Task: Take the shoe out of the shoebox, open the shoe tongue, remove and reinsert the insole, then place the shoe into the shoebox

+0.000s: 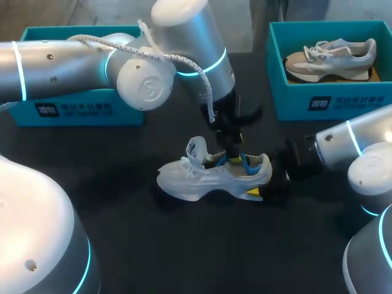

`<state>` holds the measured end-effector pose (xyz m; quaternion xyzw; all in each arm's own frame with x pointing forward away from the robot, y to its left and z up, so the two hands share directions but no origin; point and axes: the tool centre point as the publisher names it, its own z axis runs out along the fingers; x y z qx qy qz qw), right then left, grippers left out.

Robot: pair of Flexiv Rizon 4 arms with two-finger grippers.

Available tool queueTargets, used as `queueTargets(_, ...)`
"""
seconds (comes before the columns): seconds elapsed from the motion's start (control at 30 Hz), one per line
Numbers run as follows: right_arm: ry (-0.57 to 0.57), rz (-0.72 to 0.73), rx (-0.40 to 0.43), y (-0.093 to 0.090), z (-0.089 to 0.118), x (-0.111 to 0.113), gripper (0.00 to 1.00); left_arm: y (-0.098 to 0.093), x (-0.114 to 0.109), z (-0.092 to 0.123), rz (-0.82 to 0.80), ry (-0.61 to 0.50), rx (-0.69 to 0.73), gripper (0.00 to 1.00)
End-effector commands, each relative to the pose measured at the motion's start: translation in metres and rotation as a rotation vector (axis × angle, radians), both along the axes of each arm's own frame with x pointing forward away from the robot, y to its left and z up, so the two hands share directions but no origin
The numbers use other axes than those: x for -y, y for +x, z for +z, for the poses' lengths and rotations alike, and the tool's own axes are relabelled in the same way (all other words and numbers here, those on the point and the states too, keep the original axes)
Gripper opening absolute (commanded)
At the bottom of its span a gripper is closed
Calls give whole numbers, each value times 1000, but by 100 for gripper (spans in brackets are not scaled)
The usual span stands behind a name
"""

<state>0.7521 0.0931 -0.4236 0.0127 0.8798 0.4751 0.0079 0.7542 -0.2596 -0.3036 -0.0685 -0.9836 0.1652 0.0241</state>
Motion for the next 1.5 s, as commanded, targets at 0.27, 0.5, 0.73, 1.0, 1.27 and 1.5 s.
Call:
queueTargets(0.27,-4,-1,0,0,-4,-4,0,-5,-19,28,-45,66,47,61)
queueTargets(0.5,-4,-1,0,0,-4,-4,0,-6,-28,43,-88,81,57,67)
queueTargets(0.73,-4,-1,0,0,-4,-4,0,-7,-35,61,-97,80,96,74)
queueTargets(1.0,-4,-1,0,0,-4,-4,0,-8,-37,65,-99,85,117,65)
queueTargets(1.27,-4,-1,0,0,-4,-4,0,-6,-33,53,-102,97,109,69)
queueTargets(1.5,-4,-1,0,0,-4,-4,0,-2,-18,28,-124,122,80,63)
